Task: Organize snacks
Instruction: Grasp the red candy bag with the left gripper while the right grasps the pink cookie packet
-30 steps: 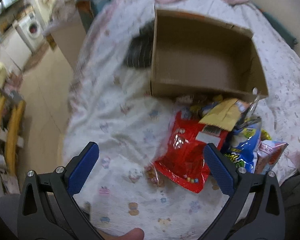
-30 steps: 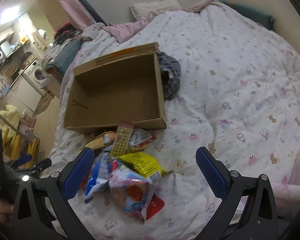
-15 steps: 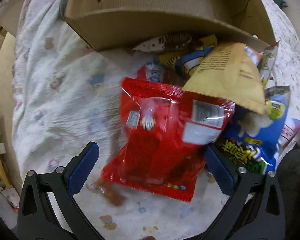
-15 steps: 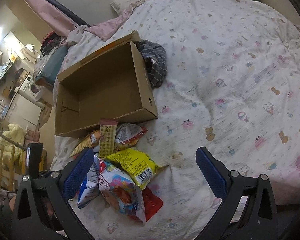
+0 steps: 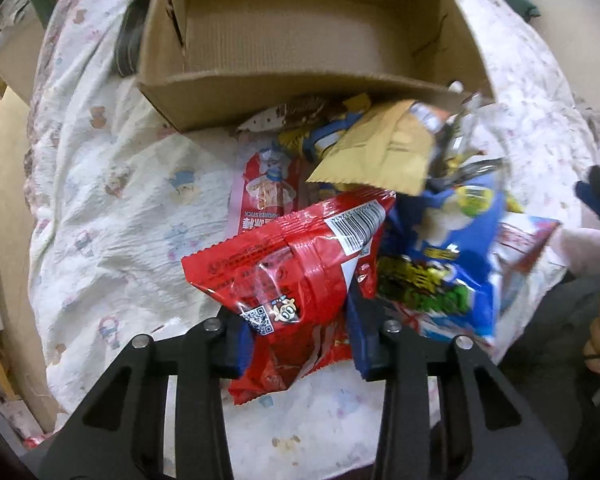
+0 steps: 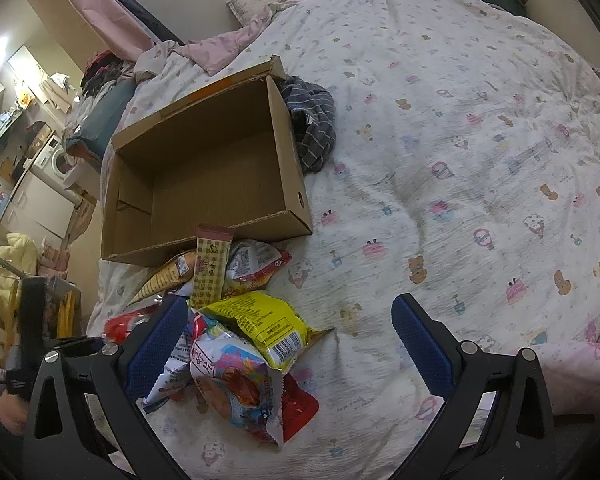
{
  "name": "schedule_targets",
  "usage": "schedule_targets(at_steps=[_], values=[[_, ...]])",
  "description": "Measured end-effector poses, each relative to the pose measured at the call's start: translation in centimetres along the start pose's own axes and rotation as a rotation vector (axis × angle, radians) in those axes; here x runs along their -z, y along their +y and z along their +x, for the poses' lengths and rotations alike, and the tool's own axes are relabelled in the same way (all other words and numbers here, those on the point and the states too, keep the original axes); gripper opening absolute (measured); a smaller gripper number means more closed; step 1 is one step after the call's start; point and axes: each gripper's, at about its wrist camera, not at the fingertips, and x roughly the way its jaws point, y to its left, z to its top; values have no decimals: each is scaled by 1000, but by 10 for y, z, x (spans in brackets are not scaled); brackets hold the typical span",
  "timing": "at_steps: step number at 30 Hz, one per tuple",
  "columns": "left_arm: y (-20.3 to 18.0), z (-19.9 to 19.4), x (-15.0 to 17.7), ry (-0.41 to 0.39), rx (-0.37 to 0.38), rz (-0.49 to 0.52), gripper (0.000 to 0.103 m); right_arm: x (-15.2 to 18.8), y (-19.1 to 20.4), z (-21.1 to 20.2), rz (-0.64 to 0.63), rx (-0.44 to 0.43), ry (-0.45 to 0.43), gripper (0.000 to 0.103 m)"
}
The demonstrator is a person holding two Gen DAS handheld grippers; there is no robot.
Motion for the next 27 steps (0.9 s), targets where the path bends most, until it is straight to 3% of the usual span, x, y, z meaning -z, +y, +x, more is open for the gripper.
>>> schedule_targets(at_steps=[7,11,16,20,23,27], values=[[24,-50,0,-89,25,-78,34,1,-4,-1,14,-17,9,103],[41,-66,-2,-88,31,-156,34,10,-10,6,33,-90,95,103],[53,-56,11,-83,40,-192,34,30,-11,19,33,-152,221,83],[48,-53,18,-73,57,-181,34,47,3,38,-16,-173,315,78],[46,-52,17,-80,66,-180,34,55,18,54,-48,-184,369,69],[44,-51,18,-87,65,-173,34,57,34,69,-99,-169,382,65]])
